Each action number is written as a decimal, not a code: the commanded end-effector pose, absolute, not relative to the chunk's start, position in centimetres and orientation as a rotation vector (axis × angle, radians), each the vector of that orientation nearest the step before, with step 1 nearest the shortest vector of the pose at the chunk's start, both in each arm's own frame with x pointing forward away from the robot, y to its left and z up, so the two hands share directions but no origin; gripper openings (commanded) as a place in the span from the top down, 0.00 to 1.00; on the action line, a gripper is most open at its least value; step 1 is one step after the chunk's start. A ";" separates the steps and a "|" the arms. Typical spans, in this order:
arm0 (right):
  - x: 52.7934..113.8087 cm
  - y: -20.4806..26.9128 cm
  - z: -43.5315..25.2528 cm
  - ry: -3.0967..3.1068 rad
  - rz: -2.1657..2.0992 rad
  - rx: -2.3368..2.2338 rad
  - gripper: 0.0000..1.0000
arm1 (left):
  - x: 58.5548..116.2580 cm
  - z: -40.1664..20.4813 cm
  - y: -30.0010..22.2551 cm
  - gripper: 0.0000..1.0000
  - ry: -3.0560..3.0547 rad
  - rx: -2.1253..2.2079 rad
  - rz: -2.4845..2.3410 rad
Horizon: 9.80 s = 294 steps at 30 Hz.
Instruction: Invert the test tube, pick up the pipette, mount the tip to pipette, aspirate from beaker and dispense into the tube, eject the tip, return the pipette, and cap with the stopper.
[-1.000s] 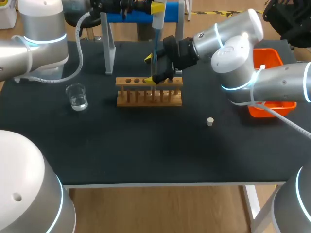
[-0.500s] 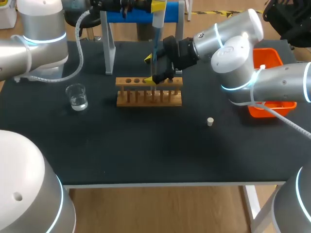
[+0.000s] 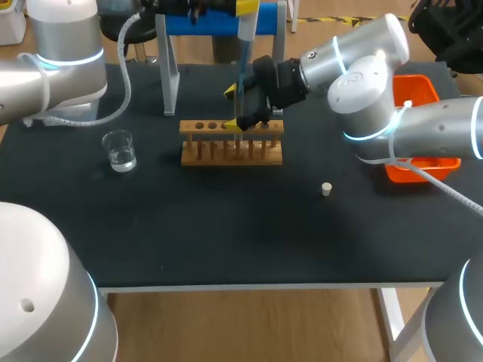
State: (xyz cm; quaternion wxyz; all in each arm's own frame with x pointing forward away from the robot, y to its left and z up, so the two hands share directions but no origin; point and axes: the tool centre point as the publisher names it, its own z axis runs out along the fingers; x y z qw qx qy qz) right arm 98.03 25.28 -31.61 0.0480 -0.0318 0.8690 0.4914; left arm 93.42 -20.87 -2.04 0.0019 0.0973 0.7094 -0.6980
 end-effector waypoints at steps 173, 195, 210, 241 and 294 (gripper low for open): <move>84.0 13.7 -17.0 2.187 2.128 0.020 0.00 | 80.0 -8.3 -20.0 1.00 2.066 -0.144 -2.121; 79.4 17.2 -14.0 2.142 2.270 0.014 0.00 | 80.0 -8.3 -20.0 1.00 2.066 -0.144 -2.121; 78.7 19.4 -13.3 2.172 2.272 -0.054 0.00 | 80.0 -8.3 -20.0 1.00 2.066 -0.144 -2.121; 80.2 22.8 -12.9 2.234 2.259 -0.156 0.17 | 80.0 -8.3 -20.0 1.00 2.066 -0.144 -2.121; 79.7 23.7 -12.1 2.242 2.292 -0.211 1.00 | 80.0 -8.3 -20.0 1.00 2.066 -0.144 -2.121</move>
